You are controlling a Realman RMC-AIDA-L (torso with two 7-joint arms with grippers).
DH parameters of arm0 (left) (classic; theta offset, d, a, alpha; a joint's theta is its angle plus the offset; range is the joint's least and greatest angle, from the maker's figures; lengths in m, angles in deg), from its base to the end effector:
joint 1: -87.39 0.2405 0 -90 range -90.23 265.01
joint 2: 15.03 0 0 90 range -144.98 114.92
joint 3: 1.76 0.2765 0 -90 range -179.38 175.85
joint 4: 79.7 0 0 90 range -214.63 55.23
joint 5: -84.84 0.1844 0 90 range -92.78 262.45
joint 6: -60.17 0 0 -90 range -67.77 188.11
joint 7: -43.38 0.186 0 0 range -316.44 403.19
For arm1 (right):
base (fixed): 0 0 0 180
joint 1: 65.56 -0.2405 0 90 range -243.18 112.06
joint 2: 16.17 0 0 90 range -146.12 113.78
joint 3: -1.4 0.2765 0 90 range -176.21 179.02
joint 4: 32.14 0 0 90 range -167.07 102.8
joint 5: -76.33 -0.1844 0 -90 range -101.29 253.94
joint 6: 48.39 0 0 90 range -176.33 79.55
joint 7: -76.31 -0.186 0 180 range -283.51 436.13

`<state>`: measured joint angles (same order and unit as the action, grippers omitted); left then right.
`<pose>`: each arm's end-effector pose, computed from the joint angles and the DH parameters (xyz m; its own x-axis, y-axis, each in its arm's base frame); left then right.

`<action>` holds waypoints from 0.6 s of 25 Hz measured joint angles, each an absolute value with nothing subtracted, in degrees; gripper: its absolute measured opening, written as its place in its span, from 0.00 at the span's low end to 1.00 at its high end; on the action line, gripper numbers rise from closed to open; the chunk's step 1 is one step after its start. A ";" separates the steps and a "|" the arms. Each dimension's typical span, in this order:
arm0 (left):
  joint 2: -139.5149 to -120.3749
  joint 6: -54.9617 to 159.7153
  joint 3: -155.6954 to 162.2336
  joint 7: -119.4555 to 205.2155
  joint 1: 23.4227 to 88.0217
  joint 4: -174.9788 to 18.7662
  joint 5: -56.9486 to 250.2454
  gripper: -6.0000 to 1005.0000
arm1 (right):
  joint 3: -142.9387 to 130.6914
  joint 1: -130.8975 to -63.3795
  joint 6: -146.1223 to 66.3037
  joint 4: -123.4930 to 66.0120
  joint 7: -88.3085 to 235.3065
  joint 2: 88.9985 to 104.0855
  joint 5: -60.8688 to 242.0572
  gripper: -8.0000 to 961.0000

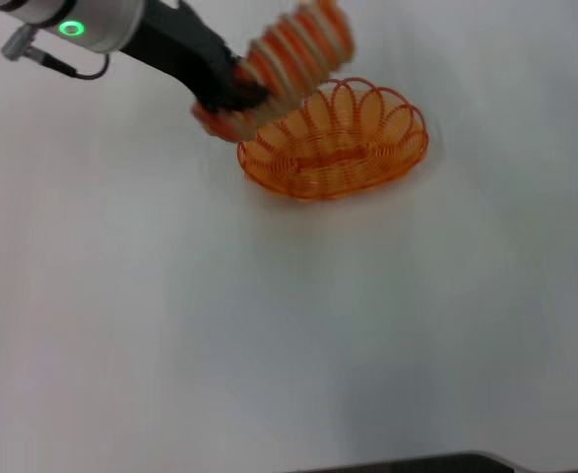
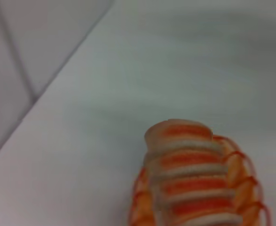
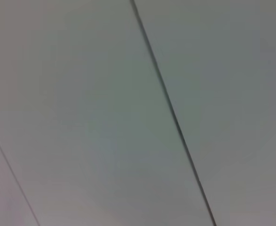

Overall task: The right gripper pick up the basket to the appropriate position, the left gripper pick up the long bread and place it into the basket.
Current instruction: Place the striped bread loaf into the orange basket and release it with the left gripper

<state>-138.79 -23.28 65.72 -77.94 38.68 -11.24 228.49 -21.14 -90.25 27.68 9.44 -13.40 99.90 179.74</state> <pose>-0.1248 0.3969 -0.0727 0.9664 0.2358 -0.1026 0.1962 -0.9340 -0.2986 0.3188 0.3760 0.0712 0.5042 -0.3107 -0.8058 -0.8291 -0.4352 -0.3510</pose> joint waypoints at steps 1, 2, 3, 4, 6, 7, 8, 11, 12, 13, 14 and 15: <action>-138.83 -24.11 66.16 -76.29 38.30 -11.24 227.67 0.32 | -21.52 -90.14 27.78 9.42 -13.41 99.80 179.75 0.97; -138.88 -24.44 66.89 -75.09 38.06 -11.23 227.03 0.31 | -21.83 -90.05 27.89 9.38 -13.41 99.72 179.77 0.97; -138.90 -24.56 67.79 -73.96 37.89 -11.24 226.50 0.31 | -22.02 -89.94 28.01 9.37 -13.41 99.69 179.77 0.97; -138.93 -24.32 68.73 -73.42 37.86 -11.31 226.26 0.30 | -22.17 -89.88 28.18 9.36 -13.37 99.67 179.78 0.97; -138.98 -23.01 71.19 -72.44 37.74 -11.77 225.91 0.30 | -22.26 -89.77 28.35 9.30 -13.23 99.65 179.77 0.97; -139.01 -22.04 72.35 -72.25 37.67 -12.24 225.88 0.29 | -22.27 -89.73 28.39 9.22 -13.17 99.65 179.77 0.97; -139.07 -20.72 73.72 -72.10 37.59 -12.84 225.84 0.29 | -22.26 -89.71 28.44 9.12 -13.12 99.65 179.77 0.97; -139.18 -17.03 77.14 -72.38 37.30 -14.80 225.75 0.26 | -22.33 -89.65 28.58 8.93 -13.03 99.67 179.78 0.97; -139.25 -15.91 77.94 -72.53 37.21 -15.40 225.71 0.25 | -22.35 -89.63 28.72 8.92 -13.02 99.69 179.78 0.97; -139.30 -15.38 78.24 -72.59 37.19 -15.68 225.70 0.24 | -22.35 -89.61 28.88 8.91 -13.01 99.72 179.78 0.97; -139.38 -14.55 78.47 -72.65 37.15 -16.20 225.67 0.24 | -22.35 -89.60 28.96 8.91 -13.01 99.73 179.77 0.97; -139.45 -14.01 78.59 -72.71 37.15 -16.58 225.61 0.24 | -22.35 -89.60 29.09 8.90 -13.01 99.73 179.78 0.97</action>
